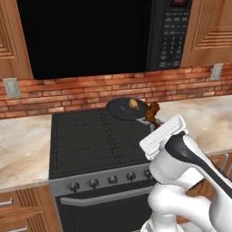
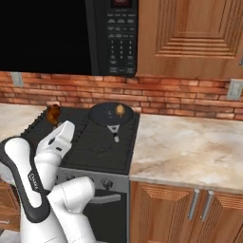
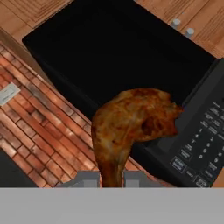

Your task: Take the chicken drumsticks from the pan and place one on each plate on the dining counter.

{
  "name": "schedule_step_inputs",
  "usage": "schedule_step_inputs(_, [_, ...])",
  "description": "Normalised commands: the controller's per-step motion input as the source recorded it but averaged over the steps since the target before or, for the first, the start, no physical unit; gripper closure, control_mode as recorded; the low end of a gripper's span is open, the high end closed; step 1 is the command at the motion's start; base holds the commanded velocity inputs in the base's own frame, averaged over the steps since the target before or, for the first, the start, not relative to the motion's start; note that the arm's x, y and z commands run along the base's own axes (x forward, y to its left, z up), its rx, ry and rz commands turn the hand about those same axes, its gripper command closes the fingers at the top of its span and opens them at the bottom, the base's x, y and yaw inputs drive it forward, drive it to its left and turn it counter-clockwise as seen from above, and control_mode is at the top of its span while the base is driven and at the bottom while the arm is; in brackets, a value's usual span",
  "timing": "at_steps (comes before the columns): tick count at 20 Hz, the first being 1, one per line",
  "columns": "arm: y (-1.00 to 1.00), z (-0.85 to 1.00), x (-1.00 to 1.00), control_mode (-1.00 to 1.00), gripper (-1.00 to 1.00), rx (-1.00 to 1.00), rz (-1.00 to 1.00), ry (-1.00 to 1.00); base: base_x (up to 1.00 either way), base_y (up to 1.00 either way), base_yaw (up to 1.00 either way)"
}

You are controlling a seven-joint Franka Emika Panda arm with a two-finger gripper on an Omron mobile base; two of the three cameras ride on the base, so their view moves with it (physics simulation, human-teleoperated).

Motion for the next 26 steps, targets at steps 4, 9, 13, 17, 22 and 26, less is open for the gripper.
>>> schedule_step_inputs(4, [0.0, 0.0, 0.0, 1.0, 1.0, 0.0, 0.0, 0.0, -0.76, -0.35, -0.37])
schedule_step_inputs(9, [0.0, 0.0, 0.0, 1.0, 1.0, 0.0, 0.0, 0.0, -0.4, -0.35, -0.53])
schedule_step_inputs(13, [0.0, 0.0, 0.0, 1.0, 1.0, 0.0, 0.0, 0.0, -0.13, -0.26, -0.61])
schedule_step_inputs(17, [0.0, 0.0, 0.0, 1.0, 1.0, 0.0, 0.0, 0.0, -0.06, -0.16, -0.65])
schedule_step_inputs(22, [0.0, 0.0, 0.0, 1.0, 1.0, 0.0, 0.0, 0.0, 0.0, -0.03, -0.76])
schedule_step_inputs(26, [0.0, 0.0, 0.0, 1.0, 1.0, 0.0, 0.0, 0.0, 0.0, 0.0, -0.94])
